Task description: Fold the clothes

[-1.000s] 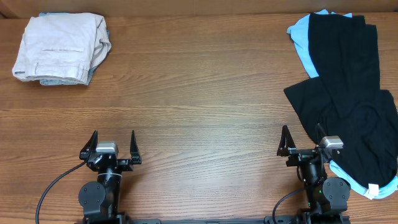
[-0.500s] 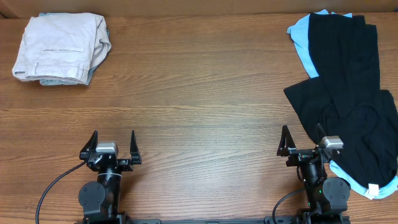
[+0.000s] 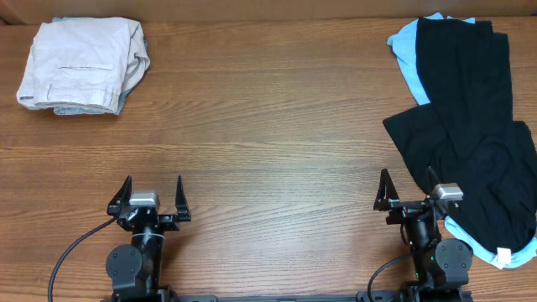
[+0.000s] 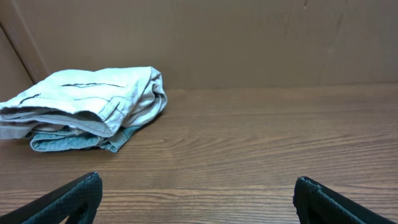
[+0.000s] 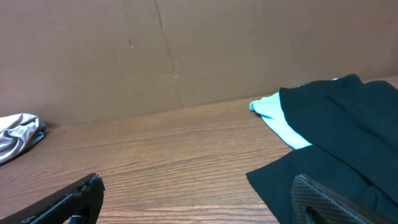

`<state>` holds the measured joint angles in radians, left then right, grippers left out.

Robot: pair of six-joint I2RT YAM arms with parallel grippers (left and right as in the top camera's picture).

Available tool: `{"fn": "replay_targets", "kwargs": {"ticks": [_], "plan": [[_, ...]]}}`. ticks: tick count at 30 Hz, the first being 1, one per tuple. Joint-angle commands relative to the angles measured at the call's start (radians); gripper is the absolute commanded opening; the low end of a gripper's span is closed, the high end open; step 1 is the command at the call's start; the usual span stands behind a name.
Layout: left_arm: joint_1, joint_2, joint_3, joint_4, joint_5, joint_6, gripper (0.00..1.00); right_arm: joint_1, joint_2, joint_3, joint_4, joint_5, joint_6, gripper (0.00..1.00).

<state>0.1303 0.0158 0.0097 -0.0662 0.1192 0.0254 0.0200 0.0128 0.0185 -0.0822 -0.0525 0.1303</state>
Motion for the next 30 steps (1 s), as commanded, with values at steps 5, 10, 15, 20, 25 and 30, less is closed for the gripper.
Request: {"fn": "replay_targets", "kwargs": {"ticks": [5, 10, 15, 20, 25, 30], "plan": [[-0.006, -0.011, -0.005, 0.001, 0.008, -0.014, 1.0, -0.005, -0.01, -0.01, 0.004, 0.0, 0.0, 1.0], [-0.006, -0.011, -0.005, 0.002, 0.005, -0.011, 1.0, -0.005, -0.01, -0.01, 0.004, 0.0, 0.0, 1.0], [-0.006, -0.011, -0.005, -0.008, -0.078, 0.043, 1.0, -0.005, -0.01, -0.01, 0.003, 0.0, 0.0, 1.0], [-0.006, -0.011, -0.005, -0.007, -0.074, 0.042, 1.0, -0.005, -0.01, -0.01, 0.007, 0.01, -0.001, 1.0], [-0.006, -0.011, -0.005, -0.004, -0.059, 0.041, 1.0, -0.005, -0.01, -0.01, 0.029, -0.005, 0.0, 1.0], [-0.006, -0.011, -0.005, 0.027, 0.106, 0.01, 1.0, -0.005, -0.01, -0.008, 0.121, -0.02, 0.0, 1.0]]}}
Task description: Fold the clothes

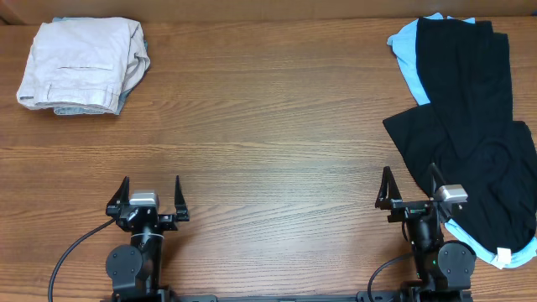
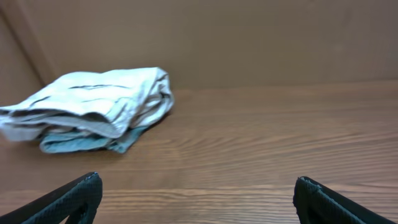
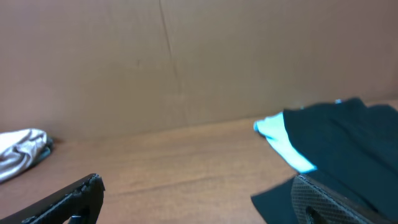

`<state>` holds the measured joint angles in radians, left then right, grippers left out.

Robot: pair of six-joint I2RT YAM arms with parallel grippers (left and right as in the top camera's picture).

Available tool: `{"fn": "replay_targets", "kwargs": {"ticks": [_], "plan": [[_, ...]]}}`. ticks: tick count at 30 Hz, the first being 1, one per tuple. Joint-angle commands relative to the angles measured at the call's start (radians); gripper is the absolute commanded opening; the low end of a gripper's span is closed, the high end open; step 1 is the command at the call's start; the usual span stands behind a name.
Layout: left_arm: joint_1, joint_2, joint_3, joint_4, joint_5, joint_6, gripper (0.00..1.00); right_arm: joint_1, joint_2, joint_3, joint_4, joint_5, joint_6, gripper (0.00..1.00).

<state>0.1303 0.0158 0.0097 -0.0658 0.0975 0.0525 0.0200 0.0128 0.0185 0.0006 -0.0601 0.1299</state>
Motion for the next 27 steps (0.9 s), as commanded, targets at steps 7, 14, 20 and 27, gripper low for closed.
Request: {"fn": "replay_targets", "kwargs": {"ticks": [7, 14, 20, 27], "plan": [[-0.006, -0.011, 0.048, 0.025, 0.169, -0.105, 1.0, -0.005, -0.01, 0.08, 0.01, 0.0, -0.008, 1.0], [-0.006, 0.132, 0.276, -0.031, 0.246, -0.104, 1.0, -0.005, 0.058, 0.333, -0.169, 0.006, -0.053, 1.0], [-0.006, 0.524, 0.641, -0.253, 0.288, -0.074, 1.0, -0.005, 0.38, 0.681, -0.402, -0.004, -0.086, 1.0], [-0.006, 0.869, 1.03, -0.56, 0.288, -0.074, 1.0, -0.005, 0.793, 1.053, -0.689, -0.047, -0.086, 1.0]]}}
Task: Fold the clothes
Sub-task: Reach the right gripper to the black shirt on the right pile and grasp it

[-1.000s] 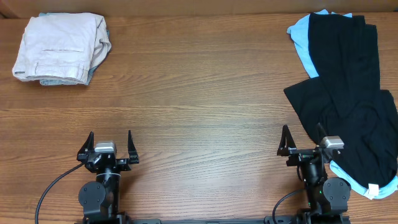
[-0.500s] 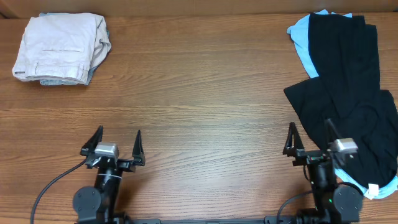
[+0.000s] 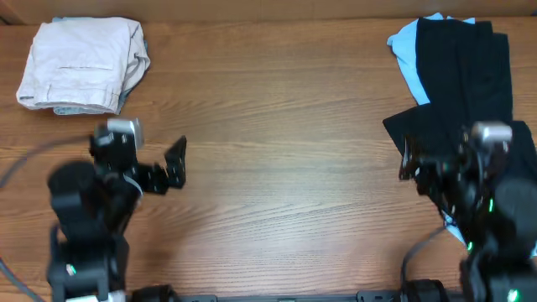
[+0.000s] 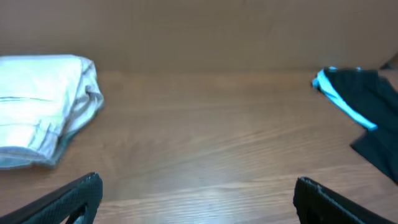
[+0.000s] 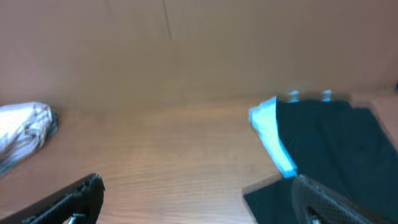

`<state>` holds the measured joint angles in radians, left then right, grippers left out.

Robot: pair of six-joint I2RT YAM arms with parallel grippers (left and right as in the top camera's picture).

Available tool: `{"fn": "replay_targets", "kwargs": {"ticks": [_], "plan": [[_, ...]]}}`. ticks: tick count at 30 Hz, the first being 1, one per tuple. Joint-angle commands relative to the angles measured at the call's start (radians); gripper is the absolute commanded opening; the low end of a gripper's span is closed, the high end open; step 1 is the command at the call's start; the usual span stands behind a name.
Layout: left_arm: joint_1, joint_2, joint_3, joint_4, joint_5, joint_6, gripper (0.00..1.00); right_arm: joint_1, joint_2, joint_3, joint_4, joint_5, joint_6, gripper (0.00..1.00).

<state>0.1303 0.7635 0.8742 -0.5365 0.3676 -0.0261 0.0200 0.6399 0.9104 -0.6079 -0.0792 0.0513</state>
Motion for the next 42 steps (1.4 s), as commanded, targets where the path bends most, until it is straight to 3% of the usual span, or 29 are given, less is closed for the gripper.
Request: {"fn": "replay_targets", "kwargs": {"ticks": [1, 7, 16, 23, 25, 33, 42], "plan": [[-0.006, 0.169, 0.219, -0.138, 0.018, 0.005, 1.0, -0.005, 0.233, 0.219, -0.128, -0.031, -0.007, 1.0], [-0.006, 0.365, 0.378, -0.291, 0.015, 0.005, 1.0, -0.005, 0.603, 0.523, -0.344, -0.019, -0.015, 1.0], [-0.006, 0.59, 0.378, -0.296, -0.027, 0.004, 1.0, -0.027, 0.987, 0.577, -0.221, 0.041, -0.008, 1.0], [-0.006, 0.731, 0.378, -0.301, -0.027, 0.004, 1.0, -0.056, 1.237, 0.576, -0.213, 0.081, 0.065, 0.74], [-0.006, 0.762, 0.378, -0.301, -0.027, 0.004, 1.0, -0.056, 1.305, 0.576, -0.216, 0.128, 0.108, 0.73], [-0.006, 0.798, 0.378, -0.296, -0.031, 0.004, 1.0, -0.056, 1.46, 0.575, -0.18, 0.158, 0.171, 0.7], [-0.006, 0.799, 0.378, -0.294, -0.031, 0.004, 1.0, -0.056, 1.483, 0.547, -0.105, 0.183, 0.239, 0.69]]}}
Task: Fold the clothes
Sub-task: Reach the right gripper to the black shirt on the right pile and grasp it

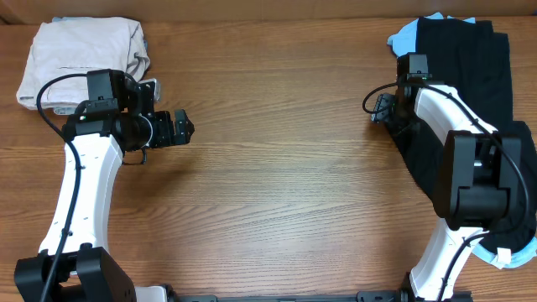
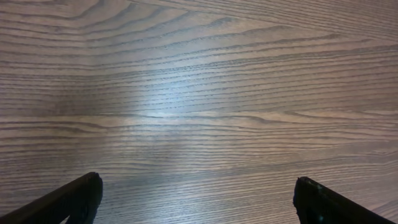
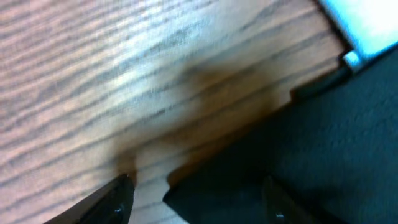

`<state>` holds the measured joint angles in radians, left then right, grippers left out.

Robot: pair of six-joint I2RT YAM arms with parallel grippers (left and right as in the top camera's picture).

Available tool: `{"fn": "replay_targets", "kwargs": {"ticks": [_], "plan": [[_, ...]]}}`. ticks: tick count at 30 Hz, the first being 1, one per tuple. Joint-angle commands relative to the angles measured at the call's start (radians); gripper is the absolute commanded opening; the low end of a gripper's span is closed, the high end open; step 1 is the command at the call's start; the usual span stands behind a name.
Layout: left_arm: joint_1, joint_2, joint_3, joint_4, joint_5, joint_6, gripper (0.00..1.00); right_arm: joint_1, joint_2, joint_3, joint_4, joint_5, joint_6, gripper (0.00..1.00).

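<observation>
A black garment [image 1: 470,101] lies spread at the table's right side over a light blue garment [image 1: 403,38]. My right gripper [image 1: 383,109] is at the black garment's left edge. In the right wrist view the right gripper [image 3: 199,199] is open, with a corner of the black cloth [image 3: 298,124] between its fingers and blue cloth [image 3: 360,31] beyond. My left gripper [image 1: 180,128] hangs over bare wood left of centre. The left gripper [image 2: 196,199] is open, with nothing between its fingers.
A folded beige garment [image 1: 84,54] sits on a folded pale green one at the far left corner, just behind my left arm. The wooden table [image 1: 277,168] stretches between the two arms. A cardboard wall runs along the far edge.
My right gripper has moved from mid-table to the far side, at the black garment's left edge, low over its corner. My left gripper now points down at bare wood.
Both grippers first rested open at the near edge, facing the back wall, and stayed there a second later. Then both arms were raised over the table. Now the right straddles the black garment's corner and the left hovers left of centre.
</observation>
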<state>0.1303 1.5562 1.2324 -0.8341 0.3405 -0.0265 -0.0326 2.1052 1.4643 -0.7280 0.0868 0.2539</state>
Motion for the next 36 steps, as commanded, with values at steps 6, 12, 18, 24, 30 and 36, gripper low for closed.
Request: {"fn": "replay_targets", "kwargs": {"ticks": [6, 12, 18, 24, 30, 36], "plan": [[-0.006, 0.006, 0.02, 0.005, -0.004, 0.005, 1.0, -0.003, 0.018, -0.063, 0.044, 0.017, 0.055, 0.6], [-0.006, 0.007, 0.02, 0.004, -0.011, 0.005, 1.0, -0.003, 0.018, -0.07, 0.033, 0.009, 0.058, 0.39], [-0.006, 0.007, 0.02, 0.018, -0.011, 0.005, 1.0, -0.003, 0.018, -0.07, 0.009, -0.003, 0.062, 0.17], [-0.006, 0.007, 0.02, 0.031, -0.011, 0.004, 1.0, -0.002, 0.018, -0.07, 0.004, -0.056, 0.061, 0.04], [-0.006, 0.007, 0.02, 0.032, -0.011, 0.004, 0.99, -0.002, 0.018, -0.07, -0.015, -0.074, 0.061, 0.04], [-0.006, 0.007, 0.02, 0.035, -0.01, 0.005, 1.0, -0.001, 0.018, -0.07, -0.033, -0.085, 0.053, 0.04]]}}
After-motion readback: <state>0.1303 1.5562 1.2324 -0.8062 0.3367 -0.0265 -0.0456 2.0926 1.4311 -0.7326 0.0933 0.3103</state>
